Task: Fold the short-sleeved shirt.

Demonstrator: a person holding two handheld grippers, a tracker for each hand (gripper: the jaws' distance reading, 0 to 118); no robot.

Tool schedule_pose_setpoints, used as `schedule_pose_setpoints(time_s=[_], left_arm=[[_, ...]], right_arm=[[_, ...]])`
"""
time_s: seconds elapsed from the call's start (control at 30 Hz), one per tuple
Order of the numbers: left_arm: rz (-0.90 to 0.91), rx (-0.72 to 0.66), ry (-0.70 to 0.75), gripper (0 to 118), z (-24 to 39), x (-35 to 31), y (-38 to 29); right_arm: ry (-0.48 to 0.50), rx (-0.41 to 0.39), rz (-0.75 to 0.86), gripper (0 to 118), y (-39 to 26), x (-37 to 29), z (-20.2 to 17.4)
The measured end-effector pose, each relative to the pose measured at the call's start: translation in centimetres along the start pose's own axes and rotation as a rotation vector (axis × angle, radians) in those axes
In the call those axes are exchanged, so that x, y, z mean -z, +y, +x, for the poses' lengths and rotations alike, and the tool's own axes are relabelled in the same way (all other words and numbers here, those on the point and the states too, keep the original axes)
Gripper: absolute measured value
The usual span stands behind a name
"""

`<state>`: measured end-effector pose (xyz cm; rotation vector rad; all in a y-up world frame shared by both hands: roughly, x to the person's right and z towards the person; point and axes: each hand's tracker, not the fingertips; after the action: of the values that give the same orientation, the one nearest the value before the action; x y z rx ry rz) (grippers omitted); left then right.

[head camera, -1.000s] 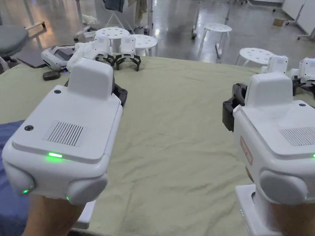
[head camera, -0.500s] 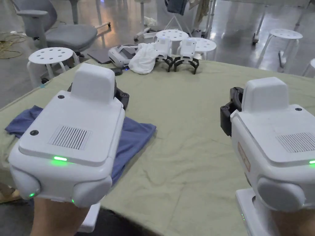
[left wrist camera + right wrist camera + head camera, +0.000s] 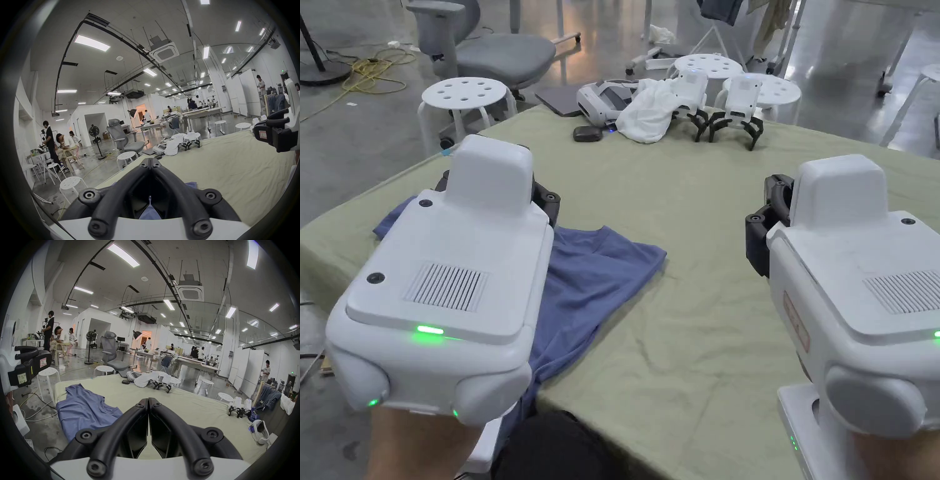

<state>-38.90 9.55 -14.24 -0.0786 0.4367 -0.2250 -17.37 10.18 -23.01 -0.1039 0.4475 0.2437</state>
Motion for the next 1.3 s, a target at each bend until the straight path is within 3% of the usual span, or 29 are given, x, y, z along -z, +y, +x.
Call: schedule_pose_setpoints(time_s=[0.4, 0.8, 0.87, 0.9, 0.93, 1.0, 1.03, 1.3], left_arm=[[-0.073, -0.04, -0.044, 0, 0.2, 1.9, -2.1], [-0.422, -0.143, -0.092, 0, -1.7, 12.4, -9.8], [-0.477, -0.129, -0.085, 18, -1.8, 14.5, -11.5], [-0.488, -0.12, -0.061, 34, -1.8, 15.6, -12.5], [-0.515, -0.114, -0.052, 62, -1.9, 16.6, -13.5], [-0.573, -0.126, -0.065, 106, -1.9, 18.5, -15.2], [-0.6, -0.132, -0.062, 118, -1.8, 19.4, -15.9], [-0.776, -0.179, -0.068, 118, -1.7, 25.7, -21.3]], right_arm=[[-0.008, -0.002, -0.028, 5, -0.6, 0.8, 0.2], [-0.015, -0.006, -0.084, 5, -1.5, 3.3, 0.1], [-0.02, -0.012, -0.094, 5, -1.8, 3.9, 0.1], [-0.023, -0.014, -0.1, 5, -1.9, 4.3, 0.2], [-0.025, -0.013, -0.106, 5, -2.1, 4.7, 0.4], [-0.032, -0.011, -0.118, 5, -2.3, 5.3, 0.6], [-0.036, -0.011, -0.123, 5, -2.5, 5.6, 0.8], [-0.056, -0.012, -0.181, 5, -4.0, 8.1, 1.5]])
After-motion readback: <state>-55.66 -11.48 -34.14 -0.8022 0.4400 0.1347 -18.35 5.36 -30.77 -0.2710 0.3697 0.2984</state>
